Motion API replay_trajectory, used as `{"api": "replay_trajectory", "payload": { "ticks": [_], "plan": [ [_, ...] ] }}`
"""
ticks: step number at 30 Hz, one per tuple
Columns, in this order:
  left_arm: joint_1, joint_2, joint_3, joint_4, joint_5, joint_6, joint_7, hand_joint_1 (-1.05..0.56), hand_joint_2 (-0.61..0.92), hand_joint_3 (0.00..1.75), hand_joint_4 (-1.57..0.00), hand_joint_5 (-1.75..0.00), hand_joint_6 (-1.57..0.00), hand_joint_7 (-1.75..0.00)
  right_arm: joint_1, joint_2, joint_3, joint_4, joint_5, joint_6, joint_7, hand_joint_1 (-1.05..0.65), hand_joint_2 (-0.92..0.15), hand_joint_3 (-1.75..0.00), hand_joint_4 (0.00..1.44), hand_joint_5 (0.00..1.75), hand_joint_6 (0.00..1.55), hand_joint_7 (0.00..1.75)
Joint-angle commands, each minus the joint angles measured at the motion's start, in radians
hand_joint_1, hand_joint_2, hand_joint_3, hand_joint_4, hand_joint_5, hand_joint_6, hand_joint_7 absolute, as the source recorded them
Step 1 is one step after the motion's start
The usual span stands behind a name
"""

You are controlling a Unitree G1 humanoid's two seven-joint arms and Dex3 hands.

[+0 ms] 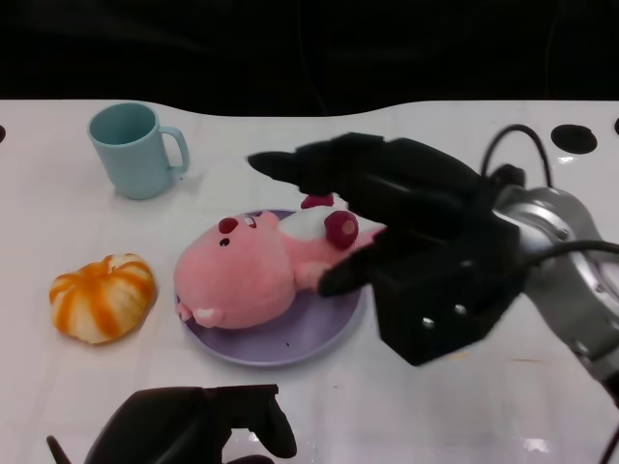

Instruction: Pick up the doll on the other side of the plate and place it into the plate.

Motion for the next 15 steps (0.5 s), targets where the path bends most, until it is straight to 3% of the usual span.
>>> {"api": "replay_trajectory", "payload": {
  "ticks": [1, 6, 15],
  "plan": [
    [0.003, 0.007, 0.004, 0.001, 0.003, 0.004, 0.001, -0.29, 0.92, 0.32, -0.68, -1.53, -0.72, -0.93, 0.055, -0.055, -0.04, -0.04, 0.035, -0.028, 0.007, -0.82, -0.92, -0.16, 0.05, 0.35, 0.15, 0.05],
    [0.002, 0.009, 0.005, 0.0, 0.006, 0.002, 0.001, -0.28, 0.92, 0.34, -0.67, -1.57, -0.72, -0.93, 0.157, -0.104, -0.097, -0.065, 0.089, -0.107, -0.028, -0.72, -0.92, -0.1, 0.11, 0.52, 0.28, 0.09],
    [0.0, 0.008, 0.012, 0.002, -0.009, 0.004, -0.003, -0.28, 0.92, 0.35, -0.66, -1.61, -0.72, -0.96, 0.365, -0.105, -0.199, -0.152, 0.169, -0.099, -0.085, -0.46, -0.91, -0.05, 0.48, 0.74, 0.63, 0.21]
  ]
}}
